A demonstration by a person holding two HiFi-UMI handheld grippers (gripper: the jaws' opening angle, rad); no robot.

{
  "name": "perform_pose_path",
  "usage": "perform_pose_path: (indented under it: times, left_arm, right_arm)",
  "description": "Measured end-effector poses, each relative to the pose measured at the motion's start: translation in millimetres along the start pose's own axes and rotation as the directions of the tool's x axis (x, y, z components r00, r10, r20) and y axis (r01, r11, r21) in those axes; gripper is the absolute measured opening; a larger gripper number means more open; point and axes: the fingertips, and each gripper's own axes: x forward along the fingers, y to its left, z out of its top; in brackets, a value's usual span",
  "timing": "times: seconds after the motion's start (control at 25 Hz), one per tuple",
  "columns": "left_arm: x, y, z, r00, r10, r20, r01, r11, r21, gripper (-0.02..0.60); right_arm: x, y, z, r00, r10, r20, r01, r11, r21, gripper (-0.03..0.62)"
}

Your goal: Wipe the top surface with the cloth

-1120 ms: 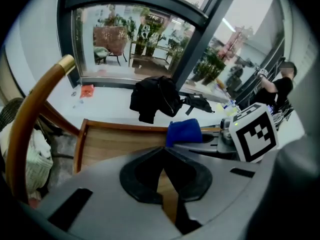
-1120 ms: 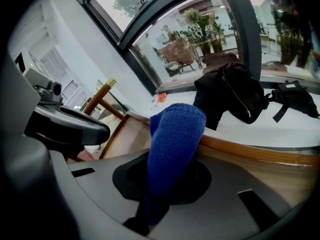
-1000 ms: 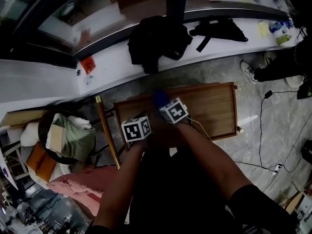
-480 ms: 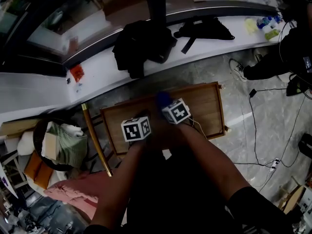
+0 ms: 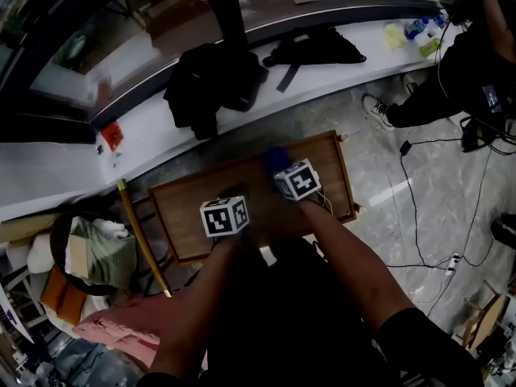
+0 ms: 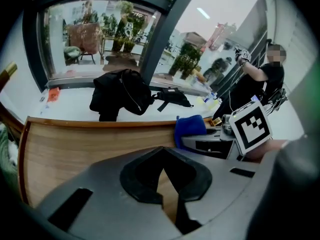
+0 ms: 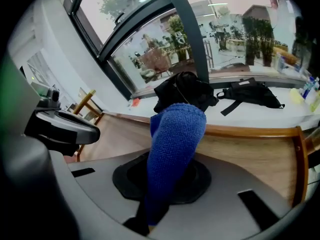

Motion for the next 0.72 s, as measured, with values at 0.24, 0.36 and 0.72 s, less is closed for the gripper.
perform_pose_path:
  times: [0.24,0.36,0.72]
  left_arm:
    - [9,-20,6,1.000,-0.008,-0.007,0.009,0.997,0.073,0.009]
    - [13,-30,9,1.000,-0.025,-0.007,0.025,0.997,0.080,0.009]
    - [16,-42,14,0.999,-0.040,-0.010,0.041,0.993,0.113,0.009]
  right_arm:
    - [-19,-34,-3,1.000,-0.029,0.002,0.029,0.998,0.055,0.048]
    - [-31,-49,-2,0.998,-0.056,0.014,0.055,0.996,0.077,0.048]
    - [-60,-98,-8,0.988,-0.152,0.011,0.150,0.982,0.115,0.048]
